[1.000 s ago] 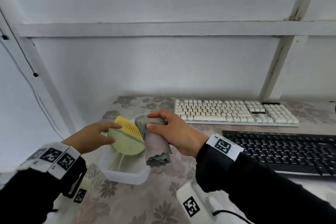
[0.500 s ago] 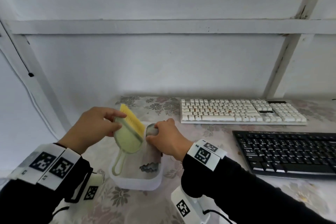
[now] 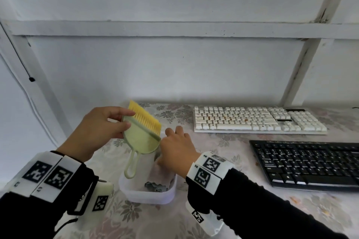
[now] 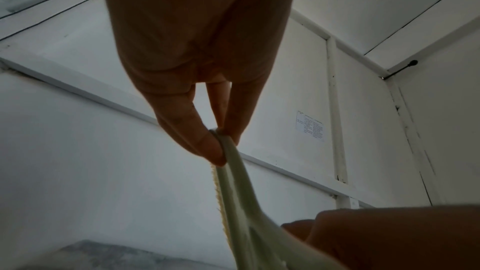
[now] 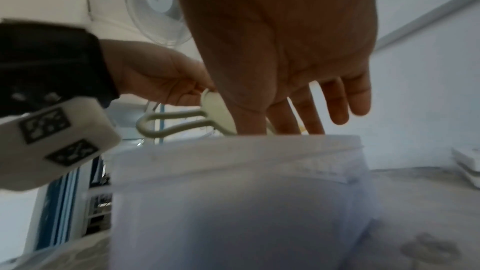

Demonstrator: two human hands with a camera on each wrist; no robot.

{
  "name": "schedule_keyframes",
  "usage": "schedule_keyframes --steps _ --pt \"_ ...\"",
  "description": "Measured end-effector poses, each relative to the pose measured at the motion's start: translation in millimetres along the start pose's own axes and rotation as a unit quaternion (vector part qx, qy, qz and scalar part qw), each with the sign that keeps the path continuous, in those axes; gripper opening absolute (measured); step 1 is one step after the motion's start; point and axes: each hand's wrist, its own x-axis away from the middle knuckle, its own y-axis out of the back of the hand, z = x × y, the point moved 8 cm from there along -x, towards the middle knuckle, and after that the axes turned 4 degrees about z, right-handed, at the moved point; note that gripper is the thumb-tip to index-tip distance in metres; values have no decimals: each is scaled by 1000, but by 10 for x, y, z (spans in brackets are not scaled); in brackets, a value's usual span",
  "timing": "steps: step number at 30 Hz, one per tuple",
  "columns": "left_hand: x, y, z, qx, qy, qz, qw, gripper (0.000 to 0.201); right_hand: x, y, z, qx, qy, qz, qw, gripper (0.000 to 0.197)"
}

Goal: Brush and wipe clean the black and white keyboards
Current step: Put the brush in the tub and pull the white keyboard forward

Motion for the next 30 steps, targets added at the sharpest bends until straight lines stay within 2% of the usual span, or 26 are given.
schedule_keyframes --steps 3,6,11,15,22,26,30 --pt "18 -93 86 28 25 29 999 26 20 -20 -167 -29 -7 31 999 29" --pt "57 -228 212 42 58 65 995 26 49 -9 -298 -81 -6 25 996 33" --pt "84 -358 433 11 107 85 991 35 182 -87 -393 -136 -2 45 990 48" --pt "74 -312 530 -96 99 75 988 38 296 -130 -369 -163 10 52 985 57" --pt "58 -303 633 -117 109 65 985 38 630 -47 -539 -160 17 65 985 58" --pt "41 -308 630 -161 116 74 977 35 866 27 -865 -162 -2 57 985 64" --pt "55 -330 362 -217 70 48 973 22 1147 99 -1390 -176 -46 39 983 64"
